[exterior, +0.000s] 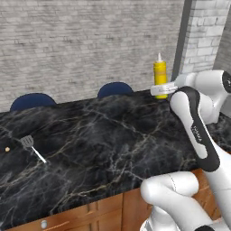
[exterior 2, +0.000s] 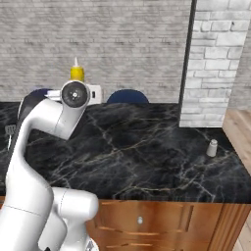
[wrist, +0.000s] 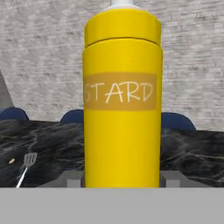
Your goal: Move the mustard and shaker from the cabinet to the dining counter.
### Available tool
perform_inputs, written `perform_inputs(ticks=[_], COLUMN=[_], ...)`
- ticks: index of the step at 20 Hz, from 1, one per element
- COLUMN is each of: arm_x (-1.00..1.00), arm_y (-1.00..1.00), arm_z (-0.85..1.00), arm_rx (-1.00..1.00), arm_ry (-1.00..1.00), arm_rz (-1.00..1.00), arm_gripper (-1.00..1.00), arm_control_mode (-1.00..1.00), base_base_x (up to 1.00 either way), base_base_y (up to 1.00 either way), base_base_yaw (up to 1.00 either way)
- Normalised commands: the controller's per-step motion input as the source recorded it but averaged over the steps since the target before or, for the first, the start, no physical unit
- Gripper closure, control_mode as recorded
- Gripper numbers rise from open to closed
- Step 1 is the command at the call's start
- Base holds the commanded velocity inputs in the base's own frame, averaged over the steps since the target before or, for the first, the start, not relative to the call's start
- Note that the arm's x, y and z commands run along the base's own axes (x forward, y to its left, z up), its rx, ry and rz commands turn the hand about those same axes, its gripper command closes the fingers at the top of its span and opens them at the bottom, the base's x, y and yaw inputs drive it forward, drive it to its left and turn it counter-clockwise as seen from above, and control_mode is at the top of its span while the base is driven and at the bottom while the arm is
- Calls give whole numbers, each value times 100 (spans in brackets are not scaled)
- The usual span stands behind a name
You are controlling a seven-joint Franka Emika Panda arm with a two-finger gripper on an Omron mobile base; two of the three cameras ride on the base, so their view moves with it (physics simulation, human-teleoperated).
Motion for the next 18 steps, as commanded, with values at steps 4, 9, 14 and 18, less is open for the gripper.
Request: perform_inputs(ticks=[4, 9, 14, 18], arm_x=[65, 57, 15, 0], arm_y=[-34, -68, -74, -78], arm_z=[-42, -79, -100, -96], arm_rx=[-3, -9, -6, -4], arm_ry=[21, 5, -5, -13], arm_rz=[7, 6, 13, 14], arm_gripper=[100, 100, 100, 100], arm_control_mode=[-100, -100, -100, -100], base_base_x=[0, 0, 0, 0], base_base_y=[0, 0, 0, 0], base_base_yaw=[0, 0, 0, 0])
